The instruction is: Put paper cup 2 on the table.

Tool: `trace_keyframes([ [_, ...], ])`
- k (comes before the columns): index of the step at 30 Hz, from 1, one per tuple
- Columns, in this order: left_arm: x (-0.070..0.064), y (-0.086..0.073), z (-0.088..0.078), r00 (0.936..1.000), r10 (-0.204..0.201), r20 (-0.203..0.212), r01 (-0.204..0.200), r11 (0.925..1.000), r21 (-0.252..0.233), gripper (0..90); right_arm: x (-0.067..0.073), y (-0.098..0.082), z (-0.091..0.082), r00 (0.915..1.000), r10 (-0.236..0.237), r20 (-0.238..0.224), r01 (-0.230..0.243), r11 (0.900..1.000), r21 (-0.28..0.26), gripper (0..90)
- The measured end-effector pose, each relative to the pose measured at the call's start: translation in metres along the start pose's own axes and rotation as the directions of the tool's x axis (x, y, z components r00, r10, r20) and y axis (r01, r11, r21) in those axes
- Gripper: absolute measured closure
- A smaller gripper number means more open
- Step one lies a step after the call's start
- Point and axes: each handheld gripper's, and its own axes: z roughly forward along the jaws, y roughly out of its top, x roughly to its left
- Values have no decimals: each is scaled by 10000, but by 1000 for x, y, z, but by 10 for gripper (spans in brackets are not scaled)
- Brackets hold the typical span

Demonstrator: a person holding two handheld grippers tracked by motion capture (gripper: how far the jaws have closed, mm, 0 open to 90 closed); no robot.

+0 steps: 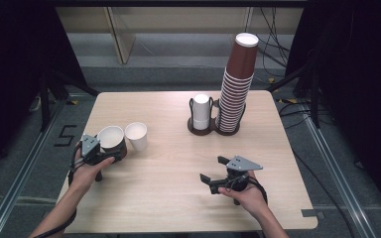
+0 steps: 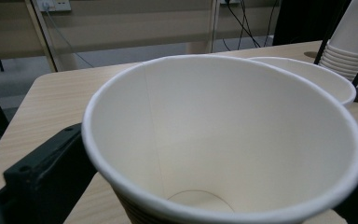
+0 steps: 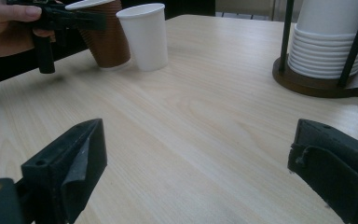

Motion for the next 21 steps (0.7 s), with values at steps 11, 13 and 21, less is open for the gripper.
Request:
trace_keyframes([
  [11, -4, 3, -9, 9999, 162, 32, -162, 9998, 136, 0, 1, 1, -2, 9998, 180, 50, -181, 9997, 147, 45],
  [13, -5, 3, -10, 9997, 239, 77, -240, 9996, 121, 0, 1, 1, -3, 9996, 272, -91, -271, 9996, 113, 45],
  [21, -2, 0, -22, 9993, 367, 2, -367, 9989, 284, 0, 1, 1, -4, 9991, 428, 11, -428, 9990, 123, 43],
])
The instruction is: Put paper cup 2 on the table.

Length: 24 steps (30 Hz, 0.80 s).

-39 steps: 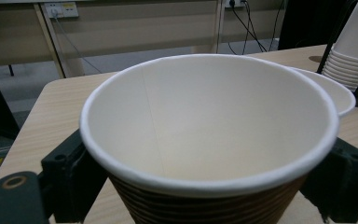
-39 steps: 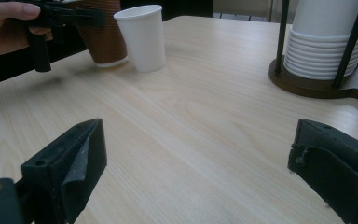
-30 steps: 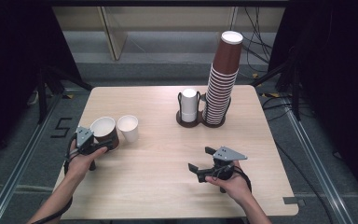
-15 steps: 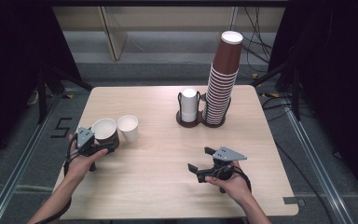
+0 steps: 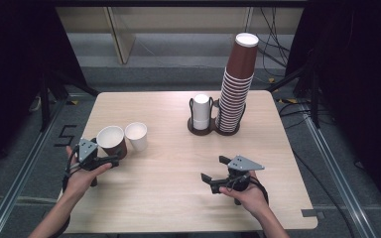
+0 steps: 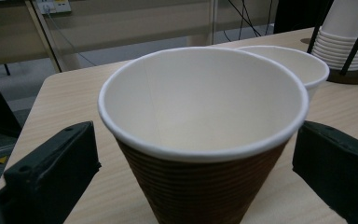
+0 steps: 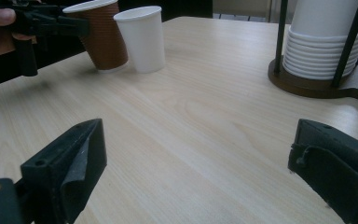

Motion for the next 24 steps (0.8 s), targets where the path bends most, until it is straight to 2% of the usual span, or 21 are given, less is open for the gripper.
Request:
trace_keyframes([
  [1, 0, -1, -3, 9999, 115, -1, -115, 9999, 17, 0, 0, 0, 0, 10000, -40, 20, 40, 10000, -18, 43],
  [4, 0, -2, -10, 9999, 93, 54, -93, 10000, 4, 0, 0, 0, 0, 10000, 4, -1, -4, 10000, 0, 43],
  [5, 0, -2, -12, 10000, 52, 71, -52, 10000, -36, 0, 0, 0, 0, 9998, -102, 142, 101, 9999, 73, 43],
  [7, 0, -2, -17, 10000, 45, 9, -45, 10000, 9, 0, -1, -1, 1, 9999, -114, -12, 114, 9999, 12, 43],
  [12, -2, -3, -27, 10000, 24, 15, -24, 10000, -3, 0, 0, -1, 0, 10000, 21, -36, -20, 10000, 97, 43],
  [13, -3, -4, -28, 10000, 32, 55, -32, 10000, -72, 0, -1, -1, 1, 9997, -229, -21, 229, 9997, 20, 44],
  [15, -3, -4, -33, 10000, 1, 1, -1, 10000, -32, 0, -1, -1, 1, 10000, -75, 13, 75, 10000, 58, 43],
  [17, -3, -4, -37, 10000, -18, 38, 19, 9999, -113, 0, -2, -1, 0, 9995, -274, 152, 274, 9996, -20, 43],
  [20, -4, -4, -44, 10000, -25, 24, 25, 10000, -90, 0, -2, -1, 0, 9992, -317, 238, 316, 9995, 26, 43],
  [24, -4, -3, -53, 10000, -70, 3, 70, 9996, -286, 0, -1, -1, 0, 9999, -78, 79, 77, 9999, 72, 43],
])
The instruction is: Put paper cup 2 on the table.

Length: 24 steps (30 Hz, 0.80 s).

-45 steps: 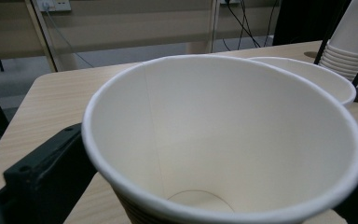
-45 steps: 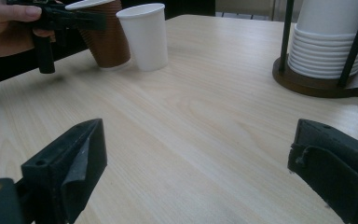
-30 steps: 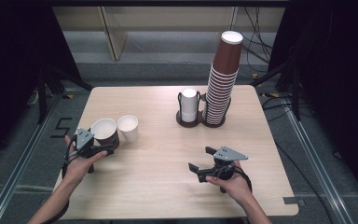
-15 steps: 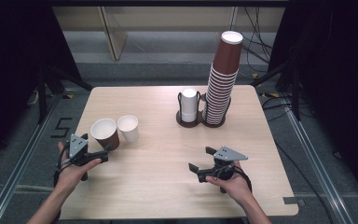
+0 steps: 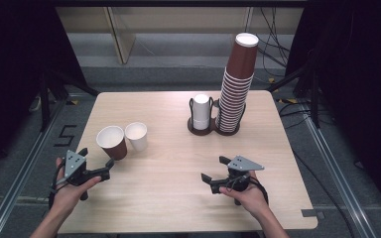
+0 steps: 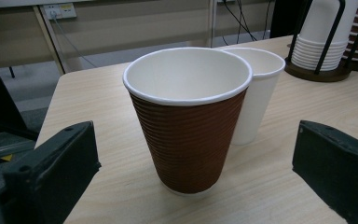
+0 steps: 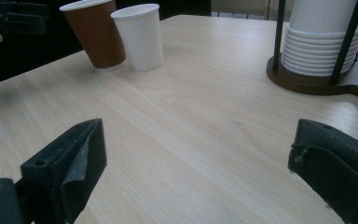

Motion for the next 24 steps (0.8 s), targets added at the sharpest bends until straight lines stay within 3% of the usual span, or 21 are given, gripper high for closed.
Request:
trace_keyframes([
  [5, -2, 0, -9, 10000, 14, 66, -13, 10000, -61, 0, 1, 0, 0, 9999, 126, -38, -126, 9999, 18, 44],
  [8, -3, -1, -13, 10000, -32, 40, 32, 10000, -25, 0, 0, 0, 1, 9999, -126, 65, 126, 9999, -5, 44],
  [13, -5, -3, -22, 10000, -69, -26, 68, 9996, -260, 0, 1, 0, 0, 9999, 134, -14, -134, 9999, 9, 44],
  [14, -6, -3, -24, 9999, -66, -77, 65, 9998, -177, 0, 0, 0, 0, 10000, 11, 37, -11, 10000, -13, 44],
  [15, -7, -3, -26, 9999, -91, -102, 90, 9999, -142, 0, 2, -1, 0, 9998, 214, -2, -214, 9998, 14, 44],
  [16, -9, -3, -27, 9998, -97, -145, 95, 9999, -139, 0, 0, -1, 1, 9999, -123, 39, 123, 9999, -46, 44],
  [18, -12, -3, -29, 9995, -237, -218, 235, 9997, -55, 0, 2, -1, 0, 9998, 197, 95, -198, 9998, 75, 44],
  [20, -16, -3, -31, 9989, -445, -141, 445, 9990, 16, 0, 2, -1, 0, 9997, 227, -25, -227, 9997, 92, 44],
  [22, -20, -2, -31, 9990, -448, -54, 448, 9990, -26, 0, 1, -1, 1, 10000, -24, -83, 25, 10000, 75, 44],
  [24, -24, -1, -32, 9988, -482, 44, 482, 9988, -111, 0, 0, -1, 1, 9999, 53, -165, -51, 9999, 98, 44],
])
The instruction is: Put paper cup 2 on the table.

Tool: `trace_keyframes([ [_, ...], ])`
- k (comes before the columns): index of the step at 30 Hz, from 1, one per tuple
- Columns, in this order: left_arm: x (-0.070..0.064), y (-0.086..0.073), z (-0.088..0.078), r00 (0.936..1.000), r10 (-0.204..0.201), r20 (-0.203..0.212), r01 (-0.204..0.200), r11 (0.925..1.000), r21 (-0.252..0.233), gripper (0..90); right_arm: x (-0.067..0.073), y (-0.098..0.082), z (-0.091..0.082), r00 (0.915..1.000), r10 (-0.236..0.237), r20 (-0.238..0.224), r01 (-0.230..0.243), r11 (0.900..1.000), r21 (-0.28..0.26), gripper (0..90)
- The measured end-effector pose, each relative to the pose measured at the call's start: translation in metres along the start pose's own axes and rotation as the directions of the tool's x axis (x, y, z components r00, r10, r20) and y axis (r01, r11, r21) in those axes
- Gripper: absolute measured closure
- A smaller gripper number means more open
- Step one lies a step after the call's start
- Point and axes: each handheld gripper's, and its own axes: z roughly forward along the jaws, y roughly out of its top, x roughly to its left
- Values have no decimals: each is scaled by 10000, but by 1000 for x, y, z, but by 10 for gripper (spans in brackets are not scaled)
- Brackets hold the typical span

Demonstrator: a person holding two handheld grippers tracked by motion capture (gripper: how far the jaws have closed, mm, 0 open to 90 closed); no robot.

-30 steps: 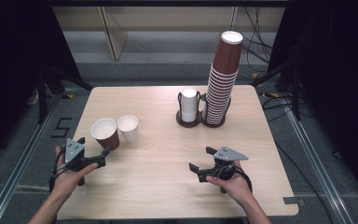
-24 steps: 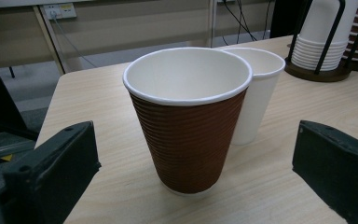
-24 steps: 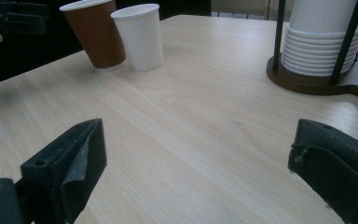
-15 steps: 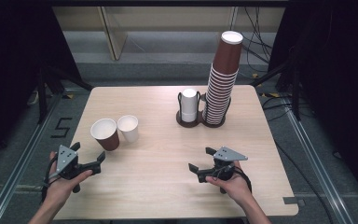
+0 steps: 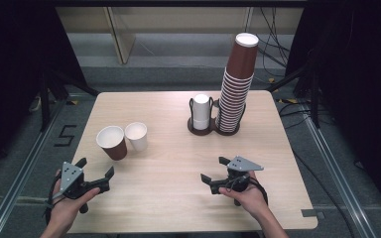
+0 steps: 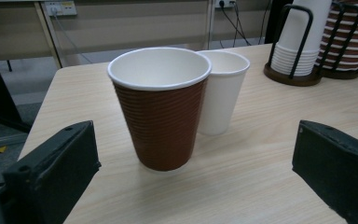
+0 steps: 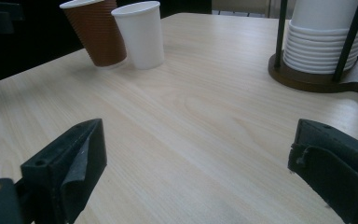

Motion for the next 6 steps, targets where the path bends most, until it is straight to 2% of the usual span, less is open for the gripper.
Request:
trace_keyframes([
  [1, -1, 0, 0, 10000, -52, 68, 53, 9999, -107, 0, 0, 0, 0, 10000, 31, 18, -31, 10000, -10, 44],
  [2, -3, 1, -1, 10000, -18, 36, 18, 10000, 38, 0, 0, 0, 0, 10000, 44, 4, -44, 10000, -8, 44],
  [3, -4, 0, 0, 9999, 5, 137, -4, 10000, -67, 0, -1, 0, 0, 9996, -208, 210, 210, 9997, -94, 43],
  [5, -6, 0, -2, 9999, -2, 136, 0, 9999, 120, 0, -1, 0, 0, 9994, -221, 269, 224, 9997, -132, 43],
  [6, -6, 0, -2, 9998, -6, 210, 4, 10000, 98, 0, 1, -1, 0, 9997, 157, 193, -156, 9999, -49, 43],
])
